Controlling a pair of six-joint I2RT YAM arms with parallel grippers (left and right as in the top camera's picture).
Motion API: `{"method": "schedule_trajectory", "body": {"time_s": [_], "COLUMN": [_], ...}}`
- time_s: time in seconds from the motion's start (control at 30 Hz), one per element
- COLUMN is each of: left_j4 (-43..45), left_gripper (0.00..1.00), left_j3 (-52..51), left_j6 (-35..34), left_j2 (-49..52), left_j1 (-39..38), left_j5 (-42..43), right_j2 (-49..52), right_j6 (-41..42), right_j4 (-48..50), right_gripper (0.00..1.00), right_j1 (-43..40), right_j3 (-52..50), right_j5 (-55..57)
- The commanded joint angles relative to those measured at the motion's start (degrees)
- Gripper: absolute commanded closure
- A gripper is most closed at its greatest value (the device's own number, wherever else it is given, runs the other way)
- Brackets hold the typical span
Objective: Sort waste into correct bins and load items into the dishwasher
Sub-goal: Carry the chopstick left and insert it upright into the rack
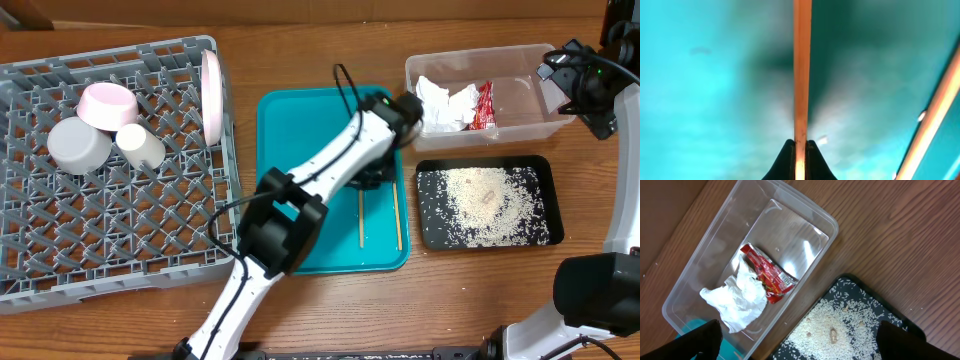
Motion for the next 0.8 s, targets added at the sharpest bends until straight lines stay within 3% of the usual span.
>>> {"method": "schedule_trajectory", "body": {"time_s": [0.0,0.23,0.27,0.3,0.53,0.7,0.77], "left_j4": [-5.09,-15.21,-17.46,-17.46,-17.46,-17.46,-17.44], "left_gripper": [0.96,0.96,0.96,0.96,0.96,0.96,0.96], "left_j3": [8.66,19.37,21.40,21.42,21.42,20.52,18.64], "left_j6": [2.97,10.38,13.94,17.38,19.45,26.82,26.71], "left_j2": [-3.34,-9.18,-12.55,-15.61,-23.06,-24.15,-24.15], "left_j1": [4.46,10.91,13.60,15.98,26.12,36.22,39.34], "left_j5": [1.05,5.57,5.29,5.31,-3.02,-5.29,-6.25], "right_j2": [-1.64,-1.64,-1.64,-1.64,-1.64,-1.64,-1.64], "right_j6": [0.15,0.15,0.15,0.15,0.15,0.15,0.15], "right_j4": [0.13,0.13,0.13,0.13,0.13,0.13,0.15], "right_gripper": [0.00,0.00,0.00,0.00,0.00,0.00,0.00], "right_j1": [-0.17,-0.17,-0.17,-0.17,-0.17,-0.17,-0.17], "right_j3": [1.29,1.29,1.29,1.29,1.29,1.29,1.27], "right_j5": [0.15,0.15,0.15,0.17,0.15,0.17,0.15]}}
